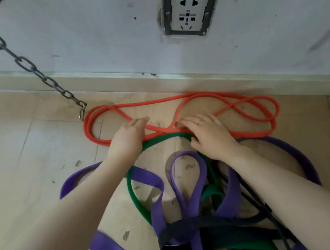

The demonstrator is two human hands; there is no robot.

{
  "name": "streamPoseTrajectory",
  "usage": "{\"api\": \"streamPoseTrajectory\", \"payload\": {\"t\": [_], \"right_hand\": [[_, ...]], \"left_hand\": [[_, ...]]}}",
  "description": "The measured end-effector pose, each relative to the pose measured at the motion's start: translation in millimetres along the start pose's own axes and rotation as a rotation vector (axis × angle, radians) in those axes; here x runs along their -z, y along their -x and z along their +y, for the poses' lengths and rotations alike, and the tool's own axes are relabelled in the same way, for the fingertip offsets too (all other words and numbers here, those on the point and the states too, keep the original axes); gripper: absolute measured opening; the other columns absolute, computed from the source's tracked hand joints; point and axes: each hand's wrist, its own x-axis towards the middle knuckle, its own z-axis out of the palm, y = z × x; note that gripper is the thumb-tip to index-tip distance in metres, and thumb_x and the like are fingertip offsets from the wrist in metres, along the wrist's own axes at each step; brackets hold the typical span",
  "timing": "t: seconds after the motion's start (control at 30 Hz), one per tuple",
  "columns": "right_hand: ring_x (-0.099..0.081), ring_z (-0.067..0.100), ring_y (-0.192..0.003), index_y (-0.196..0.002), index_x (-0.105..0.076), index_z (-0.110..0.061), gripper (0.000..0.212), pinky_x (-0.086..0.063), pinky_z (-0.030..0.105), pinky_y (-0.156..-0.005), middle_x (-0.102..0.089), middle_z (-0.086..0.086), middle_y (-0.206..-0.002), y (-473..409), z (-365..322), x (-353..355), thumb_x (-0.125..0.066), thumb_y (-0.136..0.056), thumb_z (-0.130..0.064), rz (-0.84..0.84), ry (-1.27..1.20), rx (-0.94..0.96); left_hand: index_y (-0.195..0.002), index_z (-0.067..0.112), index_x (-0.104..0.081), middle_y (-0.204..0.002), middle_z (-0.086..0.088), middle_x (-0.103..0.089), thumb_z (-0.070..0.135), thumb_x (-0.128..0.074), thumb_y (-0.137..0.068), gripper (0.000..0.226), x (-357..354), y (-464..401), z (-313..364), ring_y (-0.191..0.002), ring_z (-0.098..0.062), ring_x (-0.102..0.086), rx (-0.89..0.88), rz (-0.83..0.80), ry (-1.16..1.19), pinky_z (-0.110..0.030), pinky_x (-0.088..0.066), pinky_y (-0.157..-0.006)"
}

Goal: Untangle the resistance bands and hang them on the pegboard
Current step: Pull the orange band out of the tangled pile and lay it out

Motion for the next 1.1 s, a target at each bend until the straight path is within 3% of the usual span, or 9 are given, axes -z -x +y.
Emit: {"api": "streamPoseTrajectory", "payload": {"t": [0.13,0.2,0.33,0.47,0.6,0.67,0.77,0.93,1.1], "right_hand": [[-0.05,0.028,-0.122,-0.128,-0.054,-0.011,0.041,-0.035,0.039,-0.105,-0.056,0.008,-0.131,-15.2,-4.0,3.2,-0.049,-0.087,-0.011,-0.055,-0.246,-0.058],[-0.051,0.026,-0.12,-0.123,-0.059,-0.013,0.033,-0.037,0.04,-0.103,-0.058,0.007,-0.127,-20.4,2.8,8.9,-0.049,-0.091,-0.014,-0.086,-0.296,-0.063],[-0.052,0.025,-0.117,-0.123,-0.059,-0.028,0.036,-0.04,0.045,-0.099,-0.059,0.002,-0.121,-16.7,21.9,16.4,-0.055,-0.088,-0.022,-0.164,-0.119,-0.08],[-0.055,0.028,-0.108,-0.124,-0.057,-0.027,0.038,-0.049,0.045,-0.086,-0.055,0.004,-0.115,-16.8,15.6,15.2,-0.058,-0.086,-0.022,-0.197,-0.021,-0.06],[-0.053,0.027,-0.112,-0.122,-0.055,-0.026,0.034,-0.05,0.039,-0.08,-0.056,0.001,-0.12,-28.2,5.5,8.6,-0.053,-0.09,-0.017,-0.045,0.021,-0.124],[-0.053,0.028,-0.111,-0.123,-0.053,-0.025,0.035,-0.049,0.038,-0.078,-0.056,0.003,-0.118,-31.9,-0.2,5.7,-0.053,-0.089,-0.016,-0.002,0.022,-0.195],[-0.057,0.029,-0.104,-0.115,-0.055,-0.021,0.028,-0.051,0.04,-0.08,-0.062,0.005,-0.111,-33.6,-3.6,3.7,-0.06,-0.088,-0.021,0.003,-0.059,-0.228],[-0.06,0.026,-0.09,-0.097,-0.057,-0.015,0.009,-0.051,0.042,-0.077,-0.064,0.003,-0.097,-35.6,-6.8,15.7,-0.059,-0.089,-0.018,0.142,-0.199,-0.227],[-0.063,0.027,-0.09,-0.106,-0.053,-0.01,0.016,-0.051,0.041,-0.078,-0.067,0.007,-0.098,-34.2,-10.8,27.2,-0.054,-0.091,-0.014,0.235,-0.345,-0.23]], "left_hand": [[-0.136,0.024,-0.04,-0.144,0.0,-0.034,0.019,-0.053,-0.09,0.048,1.5,6.0,-31.8,-0.124,-0.026,-0.04,0.089,-0.143,-0.142,-0.044,-0.045,-0.097],[-0.135,0.021,-0.042,-0.143,-0.003,-0.034,0.022,-0.052,-0.091,0.045,-0.1,7.3,-40.6,-0.124,-0.026,-0.04,0.059,-0.155,-0.128,-0.041,-0.043,-0.1],[-0.122,0.018,-0.049,-0.125,-0.005,-0.048,0.019,-0.046,-0.094,0.028,-1.0,9.9,-47.4,-0.111,-0.025,-0.045,-0.062,-0.101,-0.216,-0.038,-0.046,-0.088],[-0.123,0.017,-0.047,-0.114,-0.005,-0.053,0.008,-0.047,-0.09,0.035,8.9,0.9,-39.9,-0.105,-0.025,-0.05,-0.061,-0.007,-0.314,-0.036,-0.052,-0.071],[-0.119,0.009,-0.047,-0.119,-0.01,-0.049,-0.005,-0.059,-0.076,0.046,15.7,-15.1,-40.2,-0.101,-0.031,-0.055,0.054,0.041,-0.214,-0.044,-0.053,-0.077],[-0.129,0.011,-0.044,-0.13,-0.011,-0.043,-0.001,-0.054,-0.083,0.048,7.1,-12.3,-43.7,-0.111,-0.03,-0.051,0.079,-0.029,-0.193,-0.041,-0.051,-0.087],[-0.141,0.019,-0.034,-0.142,-0.006,-0.039,0.012,-0.046,-0.094,0.049,-5.9,0.7,-50.9,-0.127,-0.027,-0.039,0.034,-0.008,-0.219,-0.038,-0.041,-0.098],[-0.132,0.022,-0.047,-0.132,0.0,-0.052,0.03,-0.033,-0.099,0.037,-5.1,-2.0,-24.5,-0.117,-0.027,-0.043,-0.082,0.034,-0.12,-0.038,-0.034,-0.1],[-0.122,0.018,-0.054,-0.12,-0.005,-0.058,0.032,-0.036,-0.098,0.033,-14.0,-25.6,28.7,-0.115,-0.029,-0.044,-0.081,-0.056,-0.05,-0.04,-0.036,-0.094]]}}
